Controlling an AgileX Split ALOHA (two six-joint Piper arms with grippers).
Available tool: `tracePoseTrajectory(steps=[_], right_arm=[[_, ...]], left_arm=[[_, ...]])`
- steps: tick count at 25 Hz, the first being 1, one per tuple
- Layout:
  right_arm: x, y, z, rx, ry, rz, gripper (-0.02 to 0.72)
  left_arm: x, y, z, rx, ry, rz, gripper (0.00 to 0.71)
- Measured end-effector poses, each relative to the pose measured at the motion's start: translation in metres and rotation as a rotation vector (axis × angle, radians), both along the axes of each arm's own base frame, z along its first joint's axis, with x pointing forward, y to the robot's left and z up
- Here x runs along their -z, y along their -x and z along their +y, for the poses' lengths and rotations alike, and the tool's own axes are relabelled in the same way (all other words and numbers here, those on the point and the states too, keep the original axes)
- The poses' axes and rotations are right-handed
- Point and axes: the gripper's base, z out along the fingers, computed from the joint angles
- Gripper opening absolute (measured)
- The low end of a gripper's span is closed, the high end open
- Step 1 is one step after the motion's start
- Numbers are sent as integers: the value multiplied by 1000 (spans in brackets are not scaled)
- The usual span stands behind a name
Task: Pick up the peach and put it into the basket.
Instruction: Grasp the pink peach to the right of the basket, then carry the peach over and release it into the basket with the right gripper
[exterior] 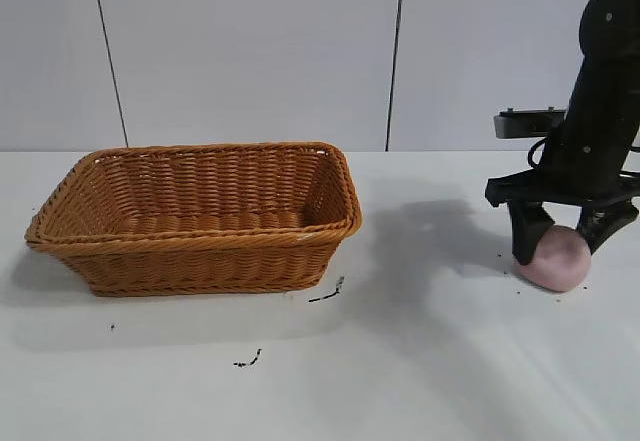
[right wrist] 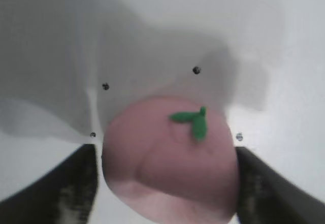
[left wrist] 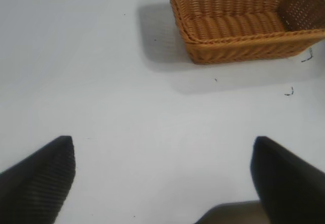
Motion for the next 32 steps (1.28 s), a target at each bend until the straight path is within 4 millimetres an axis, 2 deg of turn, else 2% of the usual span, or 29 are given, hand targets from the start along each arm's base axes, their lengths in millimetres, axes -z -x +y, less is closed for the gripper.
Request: tracePoseTrajectory(steps=[7,10,14,17,21,25,27,29,32], right_arm=[[-100,-9,1,-2,-14,-179,24],[-127,-14,6,-11,-25,-223,24],[-150,-22,35,-72,-44,-297,24],[-160,-31,75,-145,-73,-348,24],[-160,-35,147,-280,-119,-393,24],[-147,-24,217,-416,-161,-396,24],[-129,-18,247,-474,-166,-373,24],[-106,-14,267,-513,-155,-349,24],[-64,-15,286,-570,-122,-297,24]], left_arm=[[0,0,0,0,0,0,692],[0,0,0,0,0,0,692],[0,0,0,0,0,0,692],[0,0,0,0,0,0,692],[0,0,0,0,0,0,692],[0,0,0,0,0,0,692],[0,0,0,0,0,0,692],[0,0,0,0,0,0,692],[0,0,0,0,0,0,692]])
